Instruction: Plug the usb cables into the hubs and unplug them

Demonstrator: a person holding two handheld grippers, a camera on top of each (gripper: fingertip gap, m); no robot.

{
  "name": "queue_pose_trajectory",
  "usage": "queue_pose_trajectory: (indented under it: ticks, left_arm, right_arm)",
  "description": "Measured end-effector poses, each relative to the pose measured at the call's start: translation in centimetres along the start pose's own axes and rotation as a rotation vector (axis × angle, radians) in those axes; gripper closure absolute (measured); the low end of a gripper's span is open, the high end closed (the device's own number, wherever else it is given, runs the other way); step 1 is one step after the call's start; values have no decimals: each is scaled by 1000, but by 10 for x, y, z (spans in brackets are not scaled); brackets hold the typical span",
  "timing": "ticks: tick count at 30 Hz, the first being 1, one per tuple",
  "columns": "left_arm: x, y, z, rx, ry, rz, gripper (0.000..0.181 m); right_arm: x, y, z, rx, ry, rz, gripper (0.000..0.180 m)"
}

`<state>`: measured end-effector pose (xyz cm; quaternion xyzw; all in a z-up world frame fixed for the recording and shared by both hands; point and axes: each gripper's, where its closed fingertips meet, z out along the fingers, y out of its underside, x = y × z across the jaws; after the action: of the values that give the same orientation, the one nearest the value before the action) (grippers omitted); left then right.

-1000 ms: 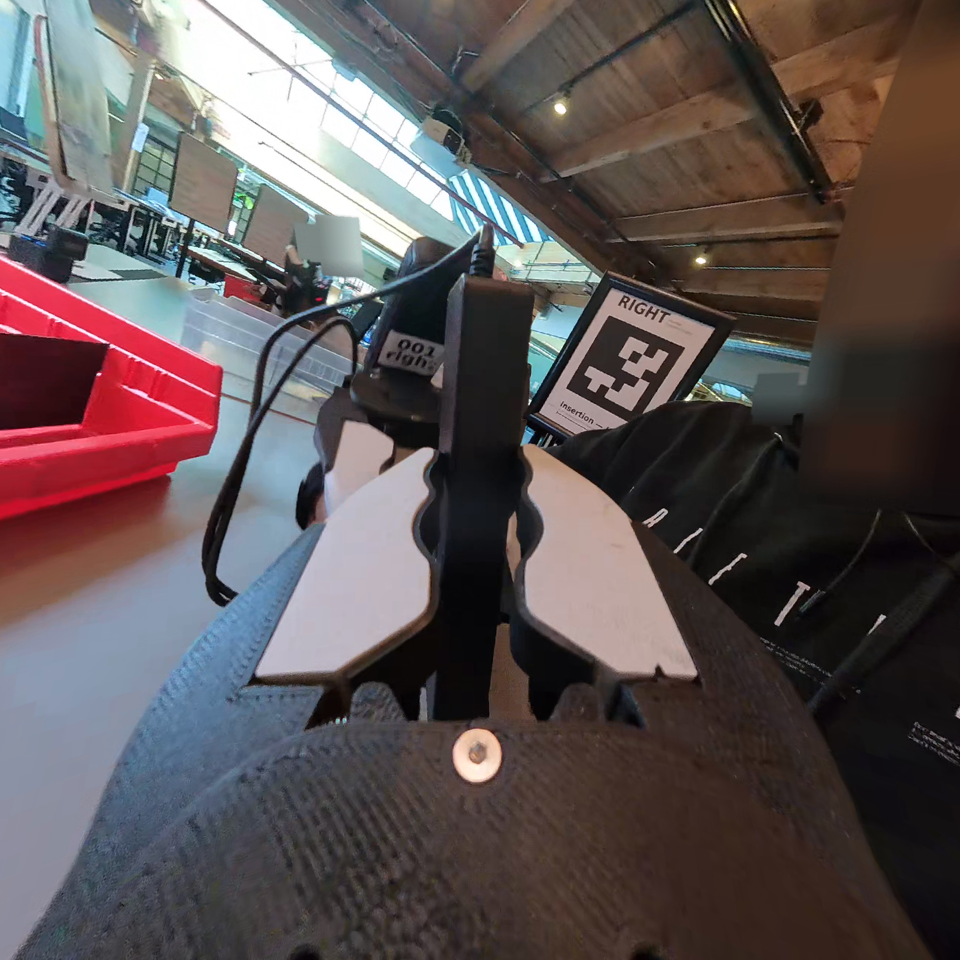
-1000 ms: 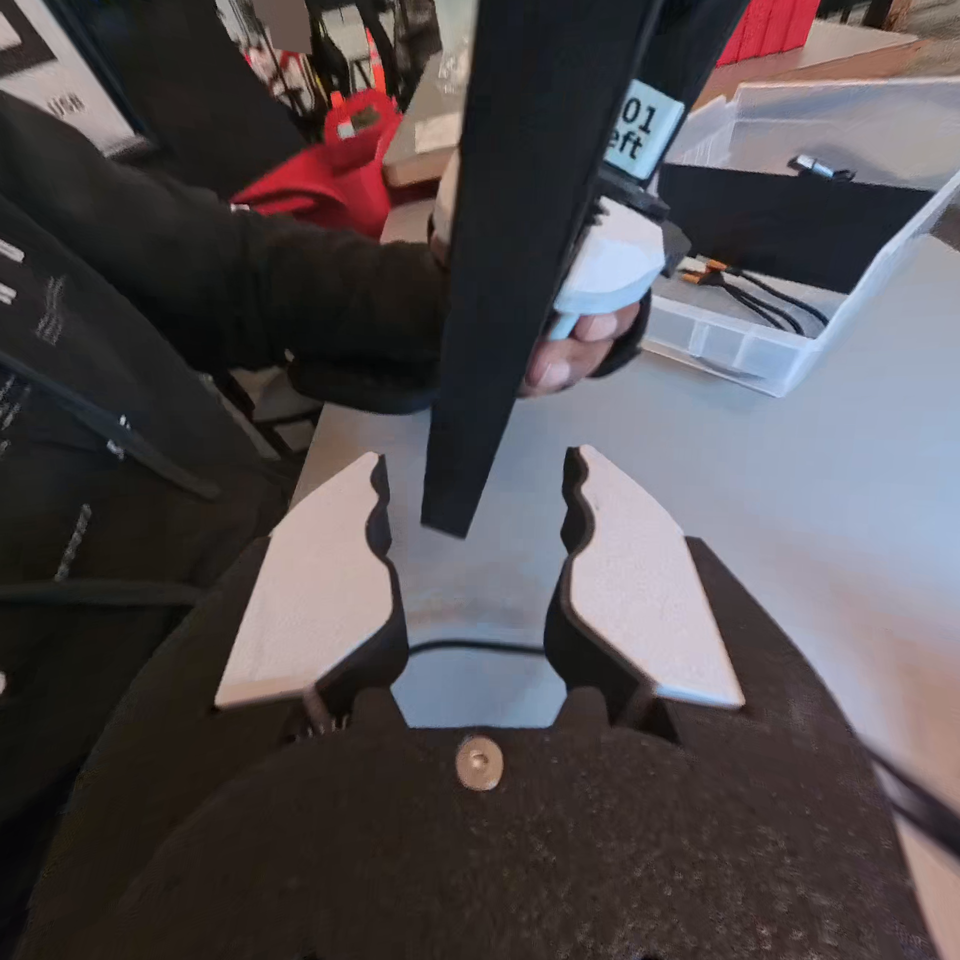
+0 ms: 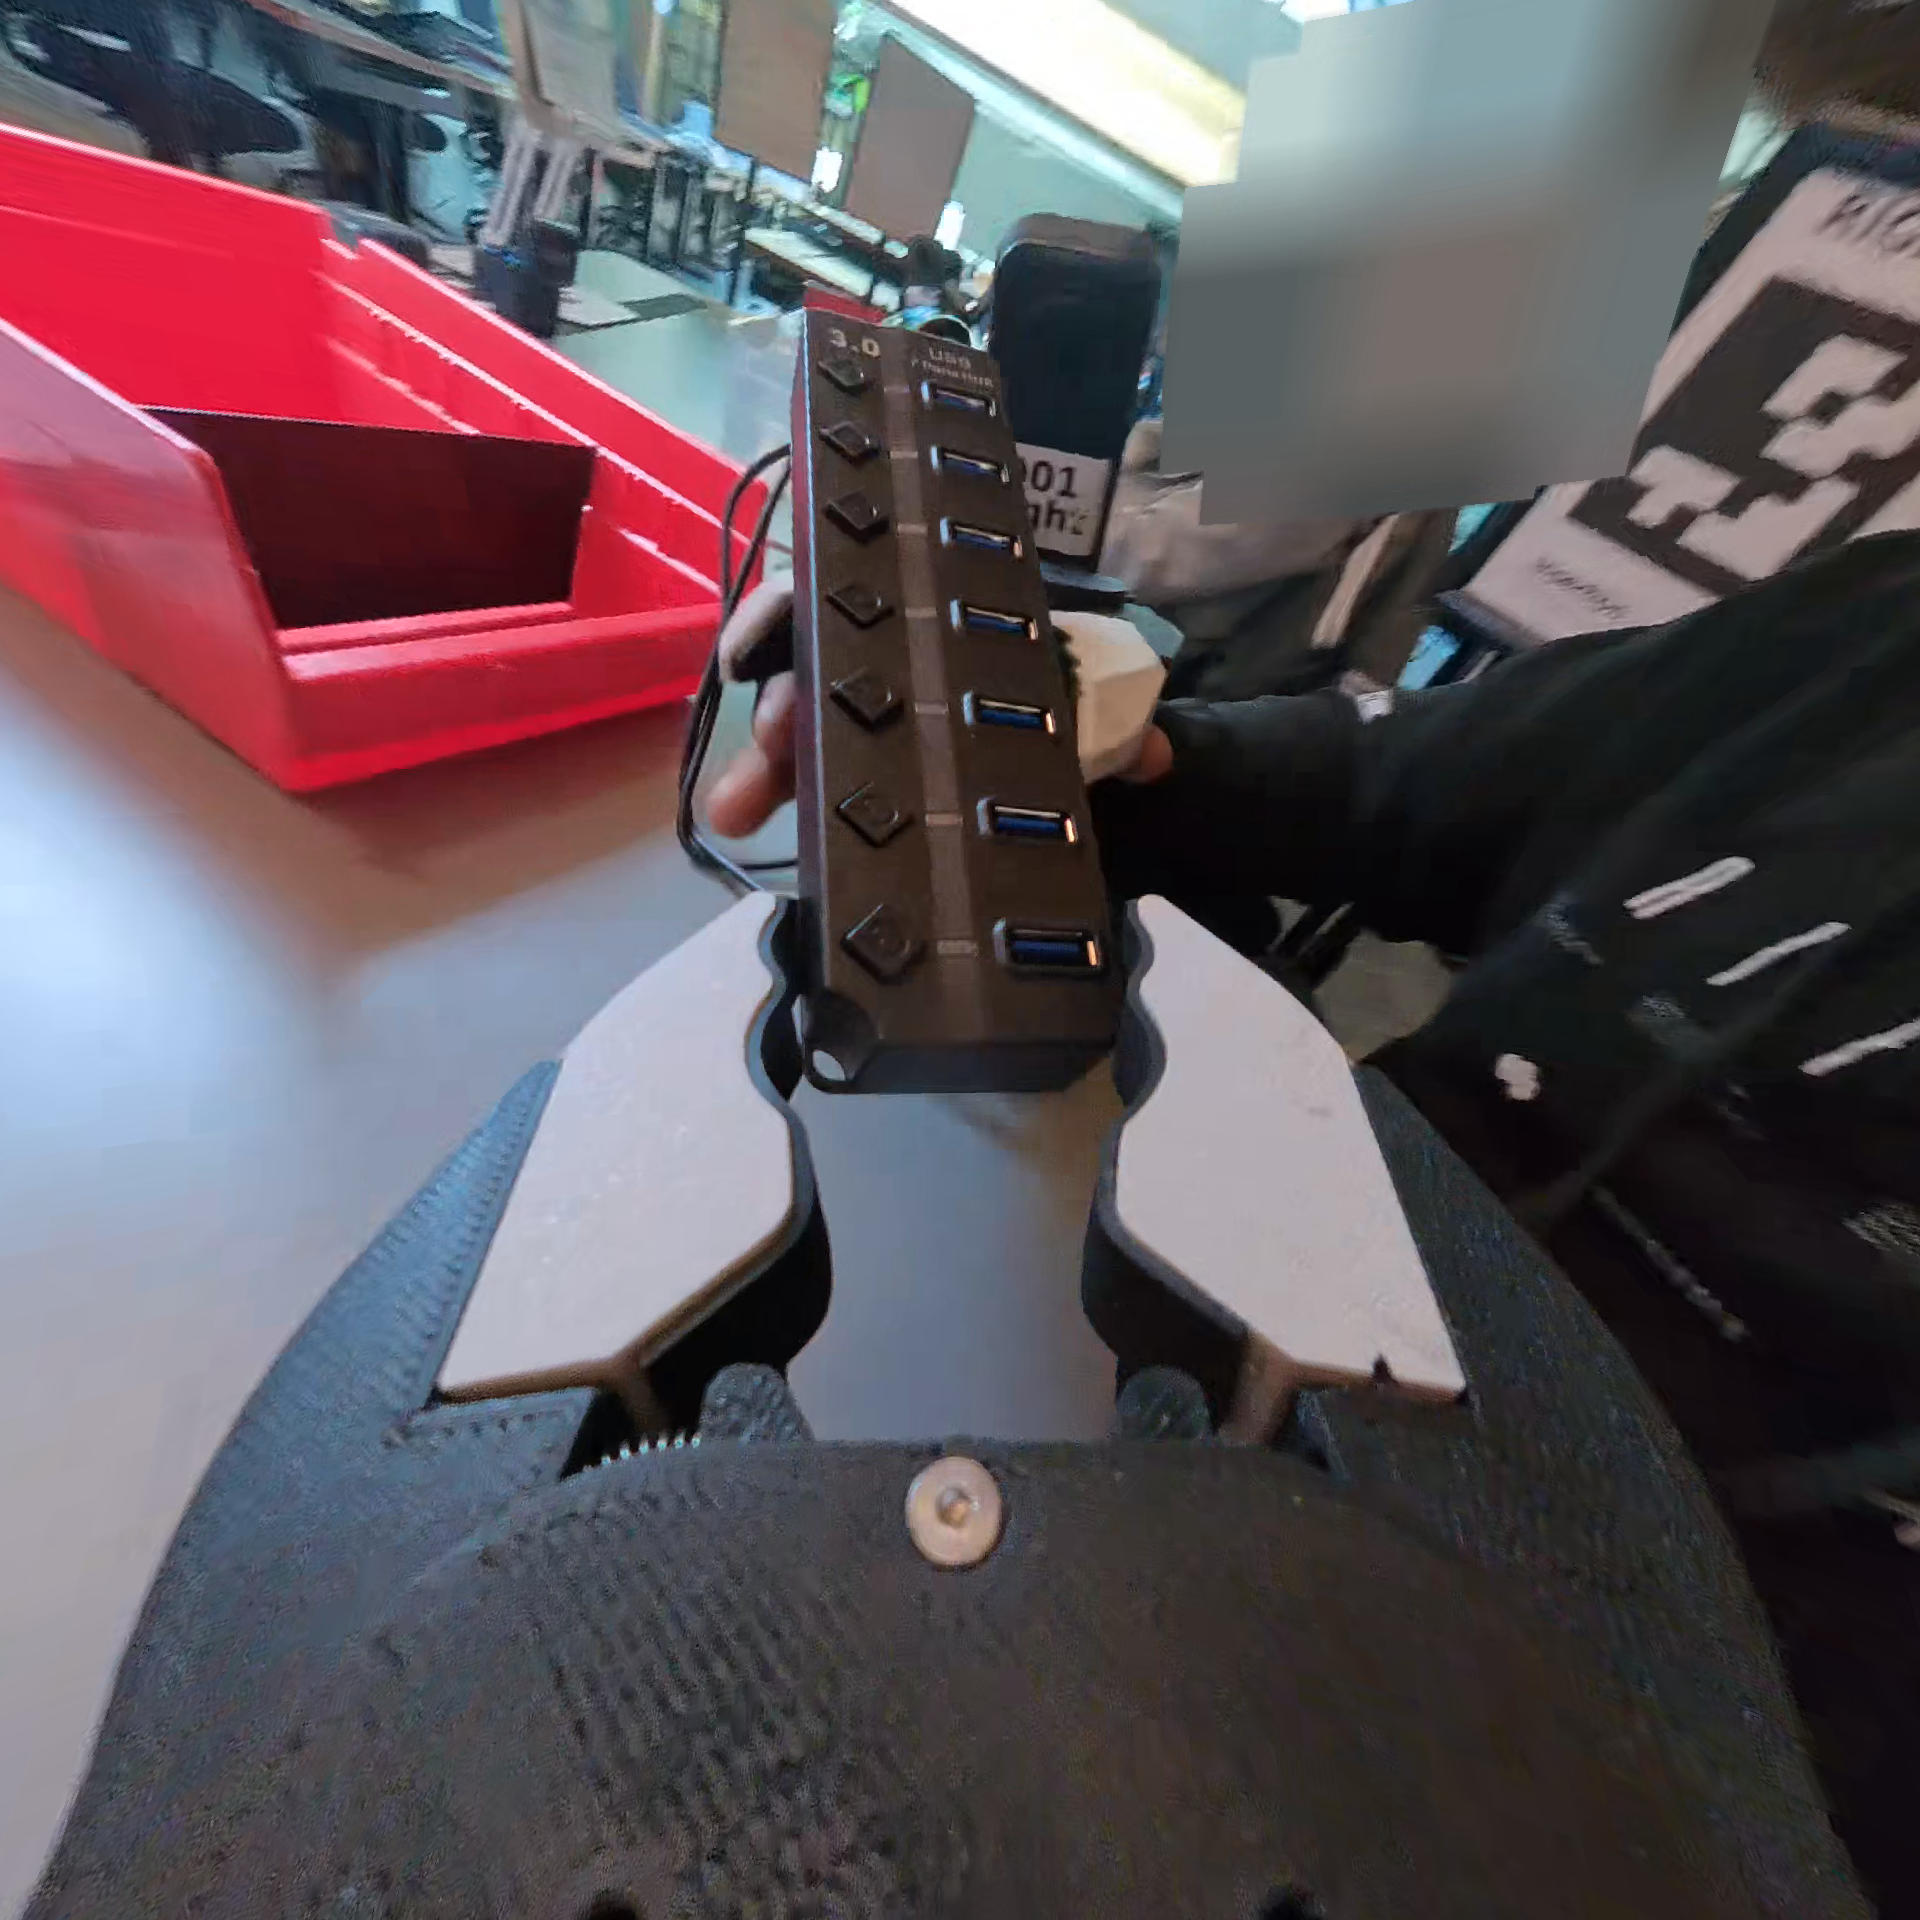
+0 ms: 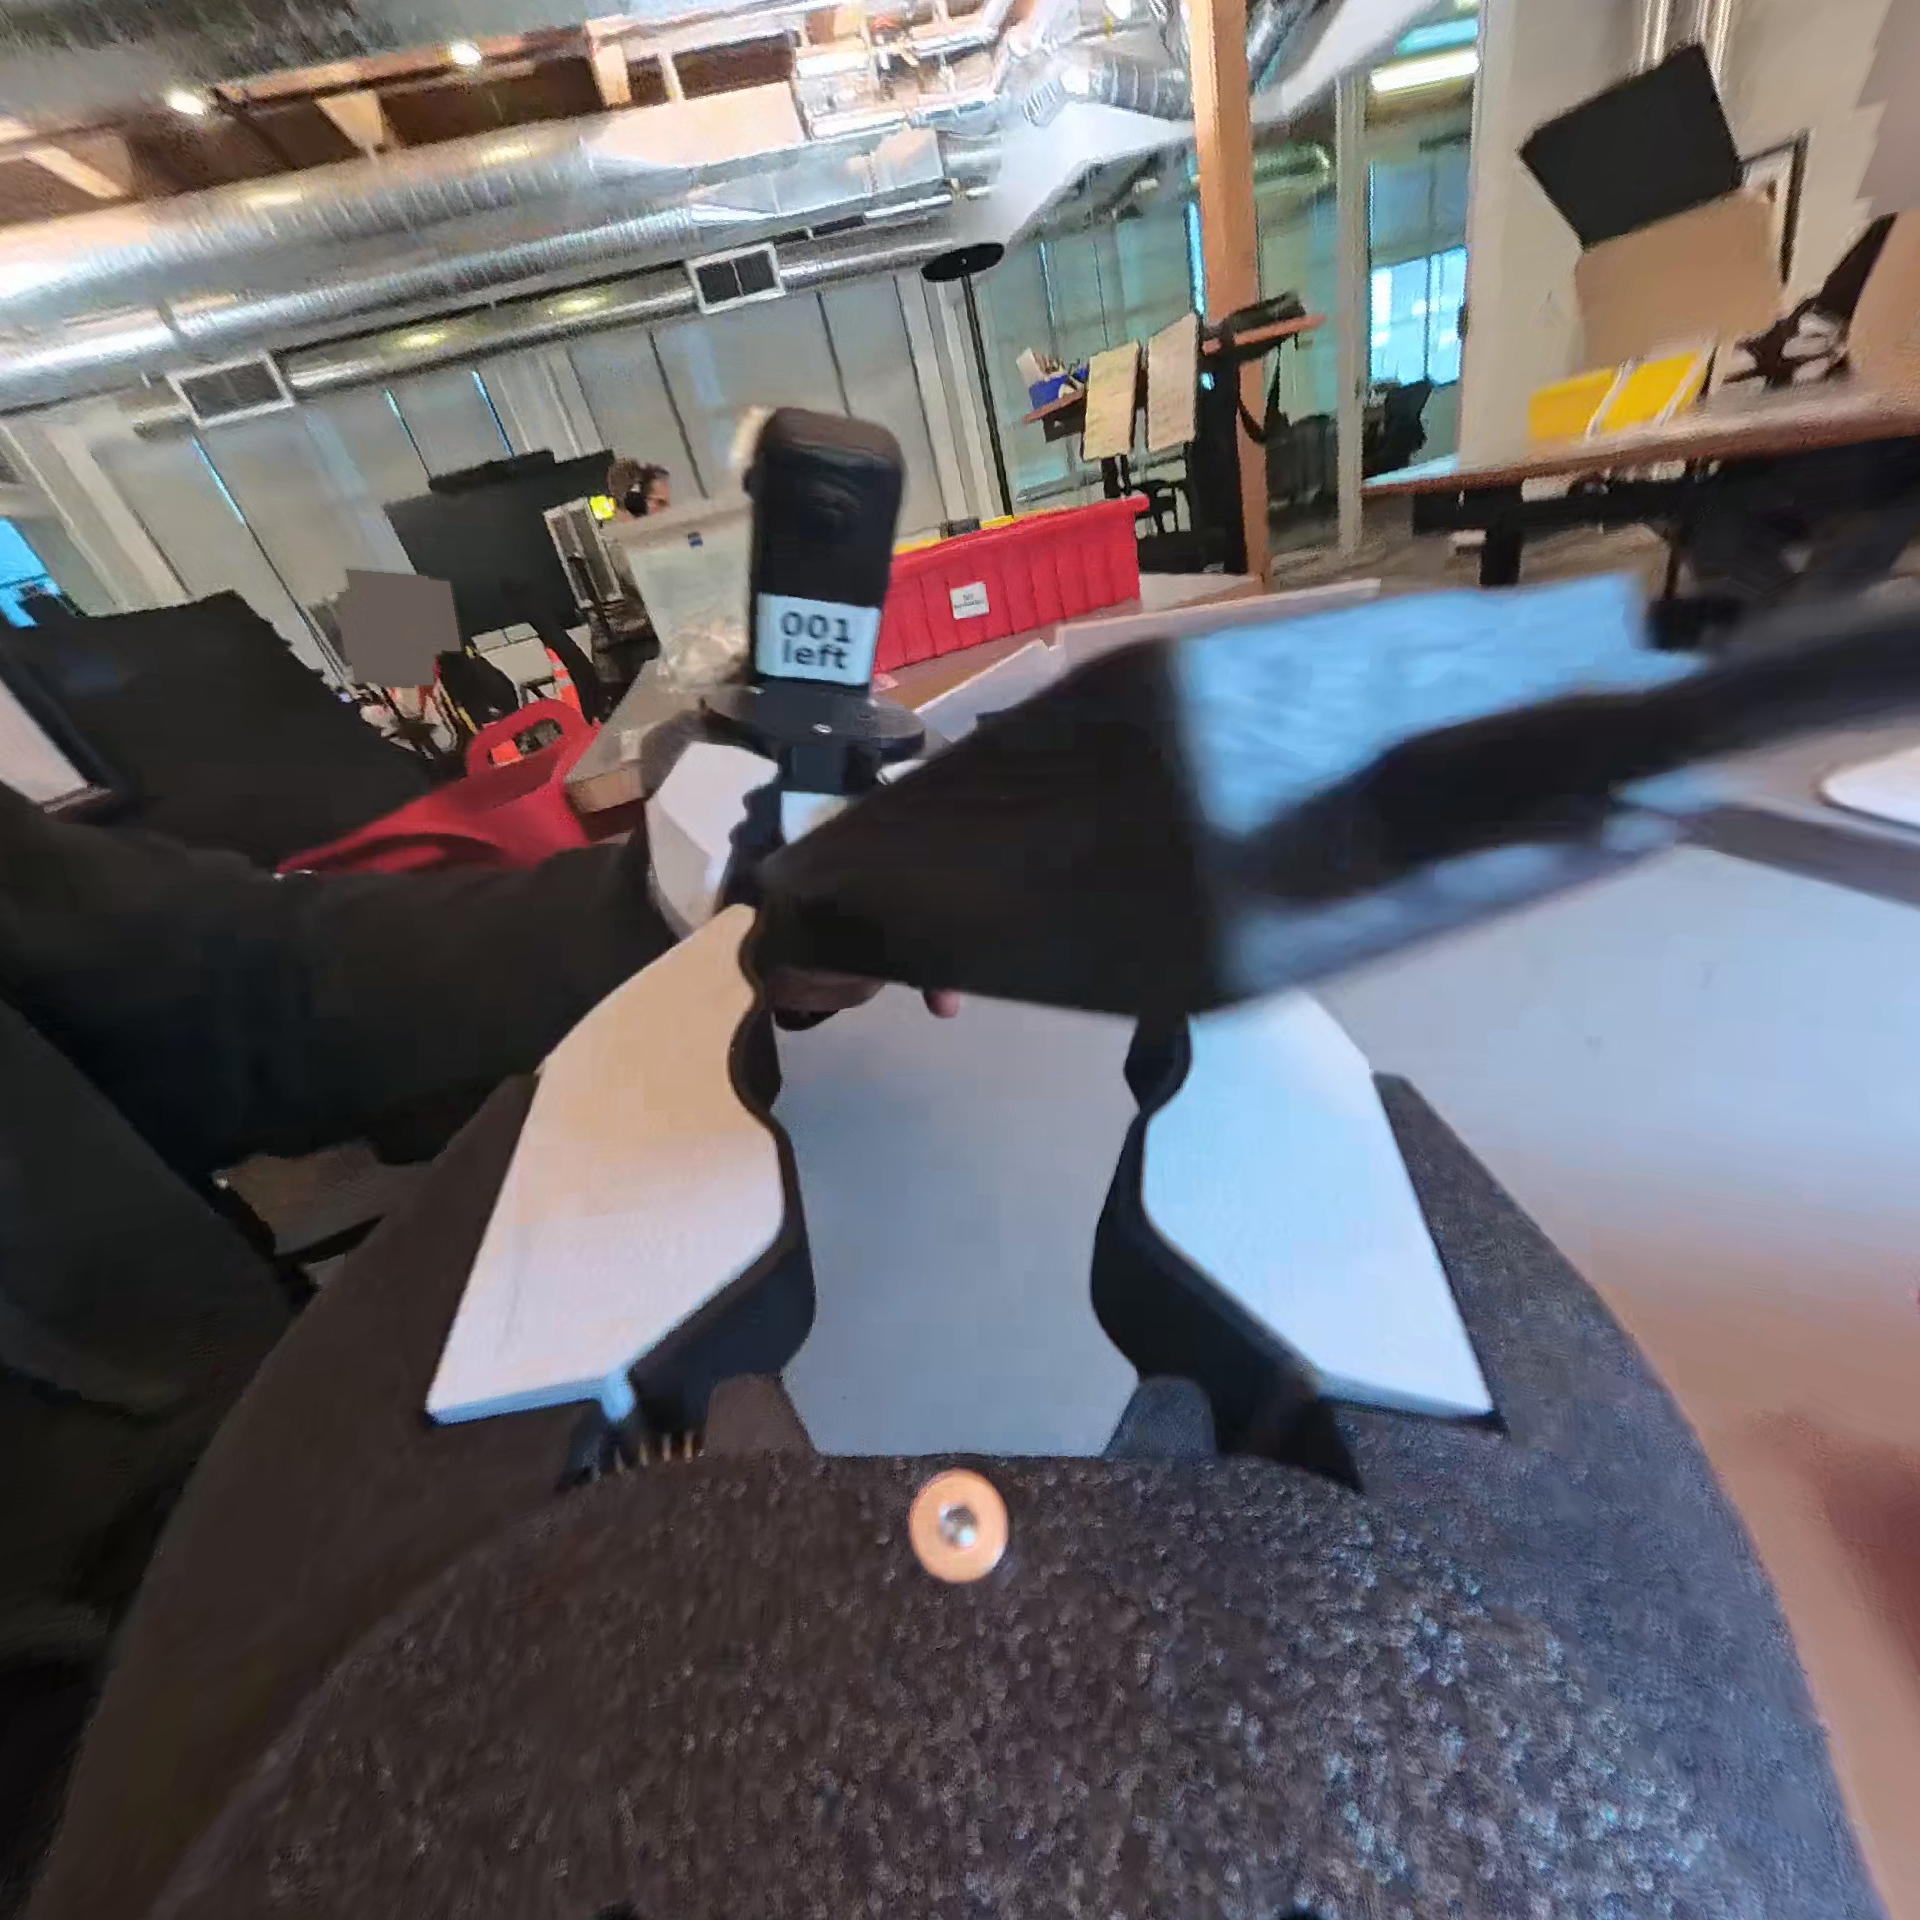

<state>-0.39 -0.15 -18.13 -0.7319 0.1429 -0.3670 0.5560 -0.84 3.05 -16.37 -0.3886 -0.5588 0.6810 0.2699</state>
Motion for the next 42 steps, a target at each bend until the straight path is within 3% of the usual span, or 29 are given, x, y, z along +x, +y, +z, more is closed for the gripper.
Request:
queue_pose_trajectory:
  ticks: [5, 11, 16, 26, 37, 42]
  left_arm:
    - [11, 11, -3, -38, 136, -97, 122]
    - [23, 30, 19, -115, 198, -149, 122]
    - [16, 29, 20, -113, 133, -120, 122]
    - [-3, -8, -21, 26, 19, -41, 123]
    - [-12, -13, -24, 122, 12, -101, 123]
    - [4, -2, -7, 78, 120, -155, 123]
  right_arm:
    - [-8, -10, -4, 45, -36, -14, 103]
    - [-16, -1, 3, 79, -92, 146, 102]
    - [-13, 16, 11, -15, -80, 205, 109]
    - [0, 33, 4, -201, 14, 155, 116]
    - [-18, 14, 10, 12, -96, 326, 117]
    - [-11, -1, 4, 116, -52, 231, 103]
